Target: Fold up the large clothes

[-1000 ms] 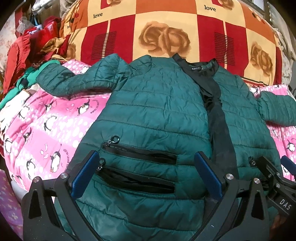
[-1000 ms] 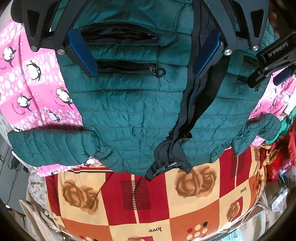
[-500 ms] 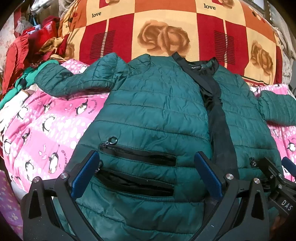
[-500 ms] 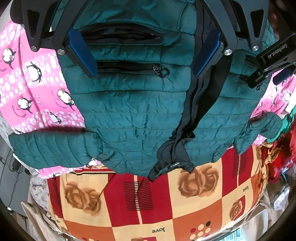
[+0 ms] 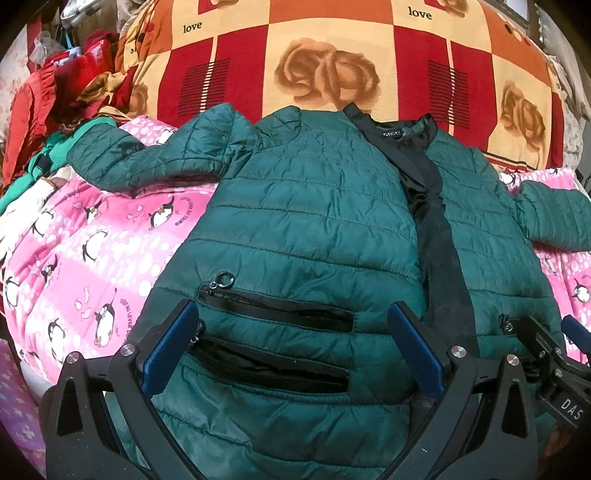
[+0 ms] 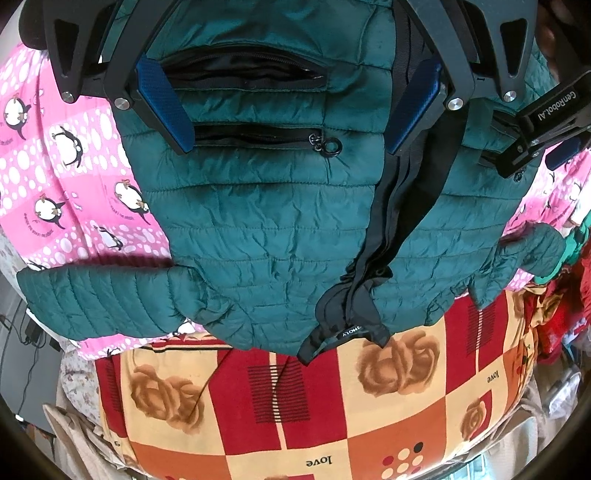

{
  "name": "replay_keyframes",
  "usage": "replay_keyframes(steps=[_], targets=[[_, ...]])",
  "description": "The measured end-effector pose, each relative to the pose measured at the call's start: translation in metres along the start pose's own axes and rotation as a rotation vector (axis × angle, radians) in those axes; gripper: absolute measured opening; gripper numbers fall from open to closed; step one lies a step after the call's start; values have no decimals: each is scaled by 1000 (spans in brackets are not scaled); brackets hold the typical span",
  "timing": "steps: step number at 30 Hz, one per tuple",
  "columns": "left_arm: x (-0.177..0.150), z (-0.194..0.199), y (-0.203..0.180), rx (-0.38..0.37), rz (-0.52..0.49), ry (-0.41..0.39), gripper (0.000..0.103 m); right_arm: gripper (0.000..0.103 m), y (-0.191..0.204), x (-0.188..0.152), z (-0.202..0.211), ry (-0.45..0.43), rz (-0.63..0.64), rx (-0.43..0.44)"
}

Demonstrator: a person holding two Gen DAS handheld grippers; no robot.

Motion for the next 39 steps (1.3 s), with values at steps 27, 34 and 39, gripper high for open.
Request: replay_keyframes(steps=[27, 34, 39], targets=[[3, -1, -1, 0, -10, -10, 102, 103, 1, 0, -4, 19, 6, 0], [4, -2, -1, -4, -11, -9, 102, 103, 1, 0, -6, 19, 7, -5], [3, -4, -3, -4, -18, -4, 102, 103, 2, -1, -9, 9, 4, -4]])
Point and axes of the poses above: each gripper's, at about its wrist camera, not at the fingertips, and z roughly against the way its jaws point, y to its left, x to its top, the point moved 4 cm from there along -z, roughly the way its jaws point, and after that the axes turned 6 degrees about -x, right-handed, at the moved point
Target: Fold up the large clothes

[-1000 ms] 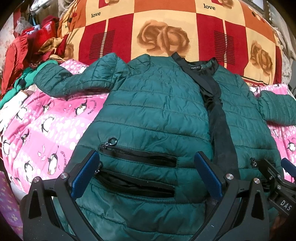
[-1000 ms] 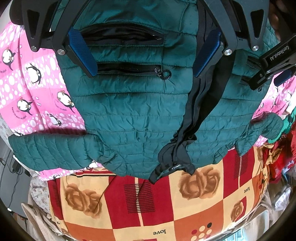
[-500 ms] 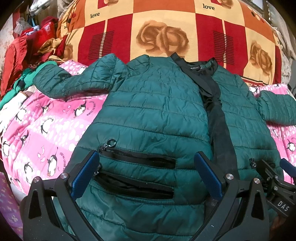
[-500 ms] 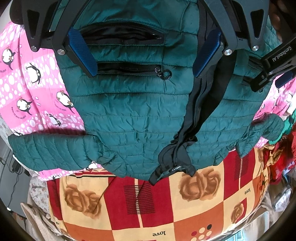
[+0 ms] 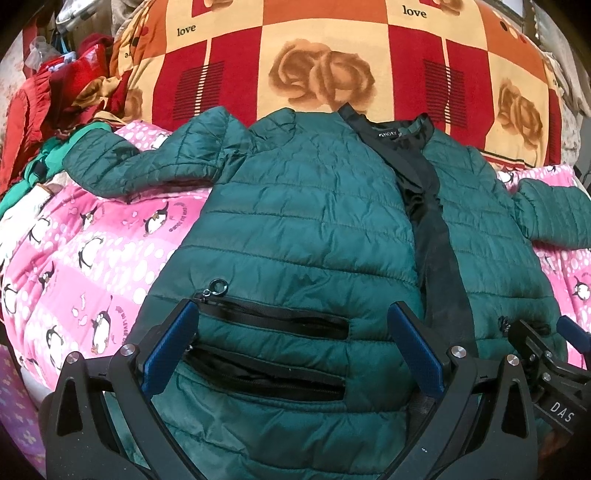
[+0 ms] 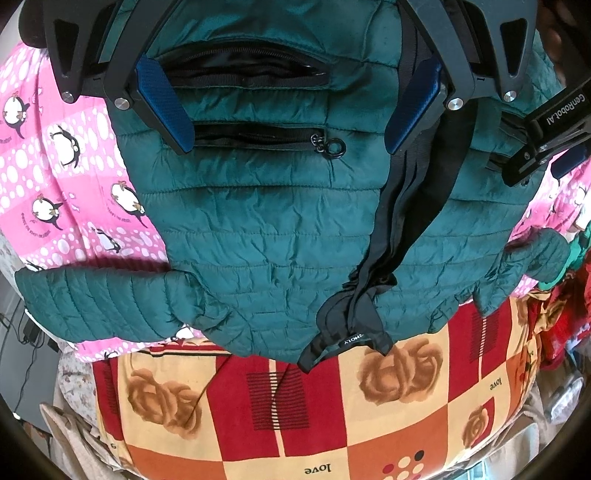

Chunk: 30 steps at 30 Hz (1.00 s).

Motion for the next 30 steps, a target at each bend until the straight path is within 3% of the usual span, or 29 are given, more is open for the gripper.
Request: replay_keyframes(steps=[30], targets=[[25, -6, 8, 22, 3, -26, 102, 103, -3, 19, -11, 2, 9, -18]])
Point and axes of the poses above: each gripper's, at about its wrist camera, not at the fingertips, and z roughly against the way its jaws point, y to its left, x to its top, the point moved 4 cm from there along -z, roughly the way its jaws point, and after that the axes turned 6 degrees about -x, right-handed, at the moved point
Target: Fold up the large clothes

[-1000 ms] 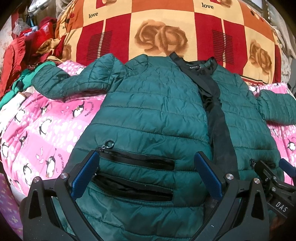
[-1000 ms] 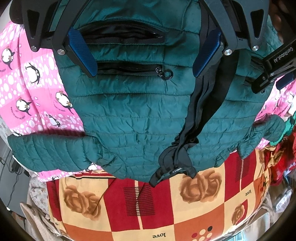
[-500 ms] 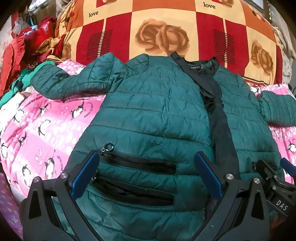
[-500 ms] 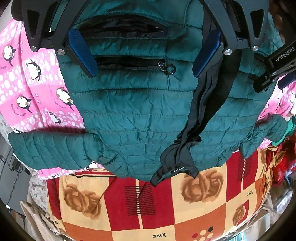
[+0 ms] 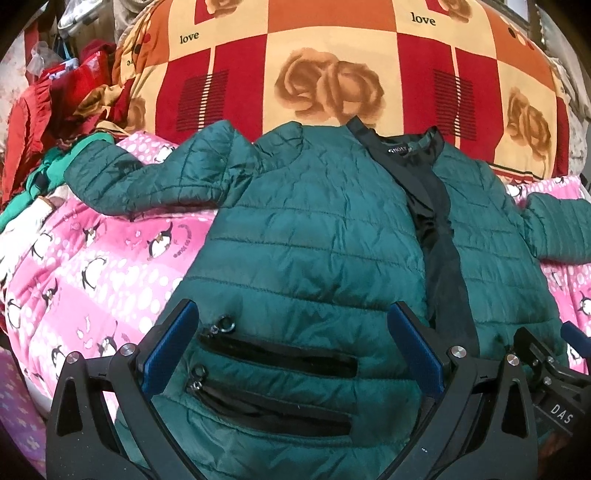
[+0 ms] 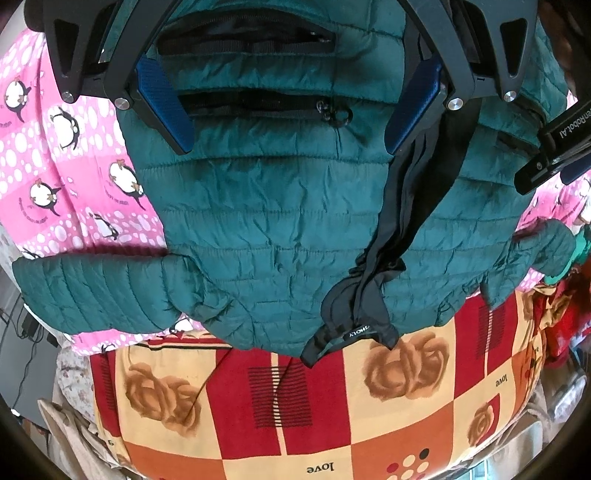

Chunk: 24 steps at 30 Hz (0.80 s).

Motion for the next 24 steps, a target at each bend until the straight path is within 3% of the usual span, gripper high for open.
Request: replay_keyframes(steps=[11, 24], targets=[[20, -4, 9, 16, 14, -22, 102, 103, 10, 31, 1, -37, 16, -5], [53, -17, 23, 54, 27, -52, 102, 103, 26, 66, -12, -34, 6, 62]])
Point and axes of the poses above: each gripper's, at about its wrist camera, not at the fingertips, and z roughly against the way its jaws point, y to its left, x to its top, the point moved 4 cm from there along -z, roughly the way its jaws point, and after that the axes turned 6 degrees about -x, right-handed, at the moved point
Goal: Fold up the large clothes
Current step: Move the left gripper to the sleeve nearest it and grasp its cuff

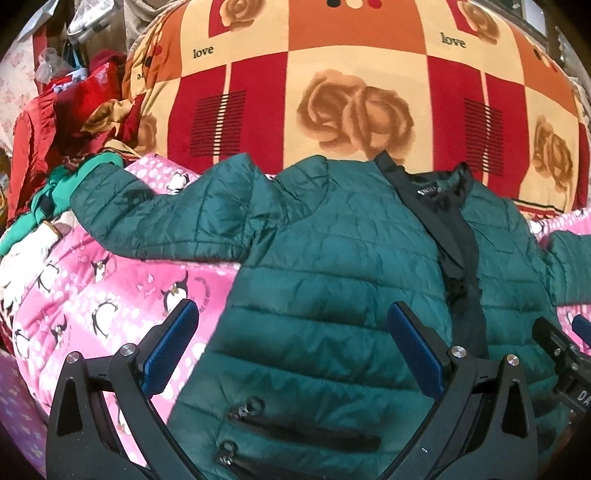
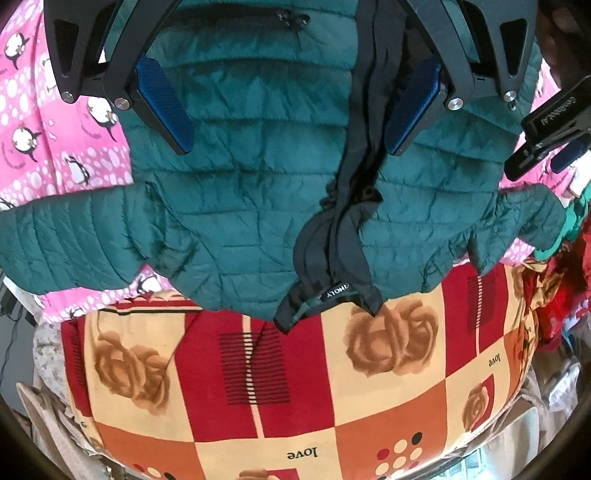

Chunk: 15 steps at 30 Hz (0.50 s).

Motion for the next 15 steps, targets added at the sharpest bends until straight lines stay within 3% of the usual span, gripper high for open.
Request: replay_keyframes(steps=[15], targets=[[23, -32, 41, 72, 43, 0, 102, 103, 21, 22, -35, 21, -6, 53]])
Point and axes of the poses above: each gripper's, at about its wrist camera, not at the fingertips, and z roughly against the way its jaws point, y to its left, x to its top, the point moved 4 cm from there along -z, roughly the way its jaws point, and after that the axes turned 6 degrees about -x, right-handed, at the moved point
